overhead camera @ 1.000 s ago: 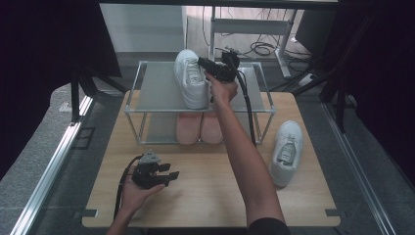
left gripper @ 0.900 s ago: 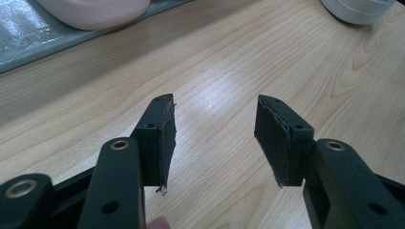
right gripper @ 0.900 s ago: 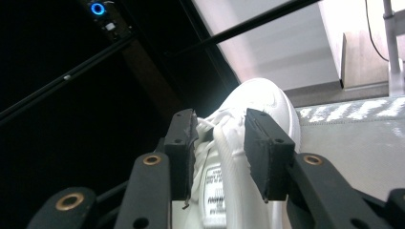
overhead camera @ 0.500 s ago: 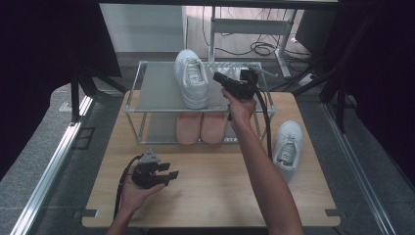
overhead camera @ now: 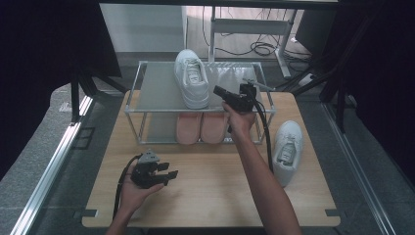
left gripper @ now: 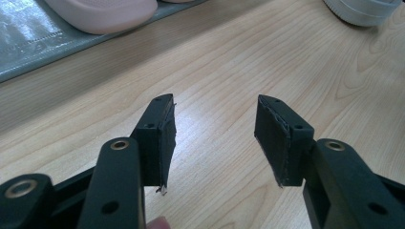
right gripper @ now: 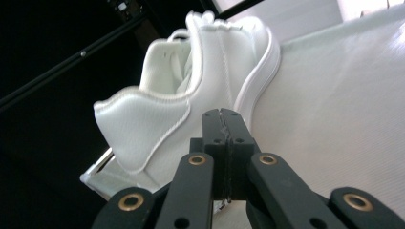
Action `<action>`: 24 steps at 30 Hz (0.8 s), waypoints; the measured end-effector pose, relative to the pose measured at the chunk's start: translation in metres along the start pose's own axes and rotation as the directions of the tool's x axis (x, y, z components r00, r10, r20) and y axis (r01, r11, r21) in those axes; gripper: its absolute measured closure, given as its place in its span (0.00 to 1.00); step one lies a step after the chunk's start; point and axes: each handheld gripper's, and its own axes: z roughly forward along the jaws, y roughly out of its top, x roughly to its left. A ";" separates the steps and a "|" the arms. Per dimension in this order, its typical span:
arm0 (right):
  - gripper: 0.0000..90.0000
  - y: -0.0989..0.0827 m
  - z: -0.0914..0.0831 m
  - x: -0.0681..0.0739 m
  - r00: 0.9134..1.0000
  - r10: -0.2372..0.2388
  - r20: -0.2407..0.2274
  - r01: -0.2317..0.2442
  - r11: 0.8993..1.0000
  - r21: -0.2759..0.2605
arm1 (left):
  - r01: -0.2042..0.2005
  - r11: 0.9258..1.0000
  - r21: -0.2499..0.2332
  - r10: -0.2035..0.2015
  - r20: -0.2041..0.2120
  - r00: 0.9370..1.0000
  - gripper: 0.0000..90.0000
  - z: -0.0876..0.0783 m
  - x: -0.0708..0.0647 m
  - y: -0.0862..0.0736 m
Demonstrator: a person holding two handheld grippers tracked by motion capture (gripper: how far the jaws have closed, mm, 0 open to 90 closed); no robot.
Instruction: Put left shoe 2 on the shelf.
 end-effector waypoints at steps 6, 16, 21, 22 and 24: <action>1.00 -0.012 0.008 0.005 1.000 -0.008 -0.006 0.008 1.000 0.025 | -0.001 1.000 0.000 0.001 0.001 1.000 0.55 0.000 0.000 0.000; 1.00 -0.013 0.009 0.013 1.000 -0.015 -0.023 0.016 1.000 0.013 | -0.004 1.000 0.005 0.004 0.005 1.000 0.55 0.003 -0.001 0.000; 1.00 -0.014 0.010 0.013 0.999 -0.003 -0.034 0.004 1.000 0.014 | -0.007 1.000 0.010 0.007 0.007 1.000 0.55 0.005 -0.002 0.000; 1.00 -0.014 0.010 0.014 0.999 -0.002 -0.036 0.002 1.000 0.016 | -0.008 1.000 0.011 0.008 0.008 1.000 0.55 0.005 -0.002 0.000; 1.00 -0.015 0.011 0.015 0.999 0.002 -0.043 -0.001 1.000 0.012 | -0.009 1.000 0.012 0.008 0.009 1.000 0.55 0.006 -0.002 0.001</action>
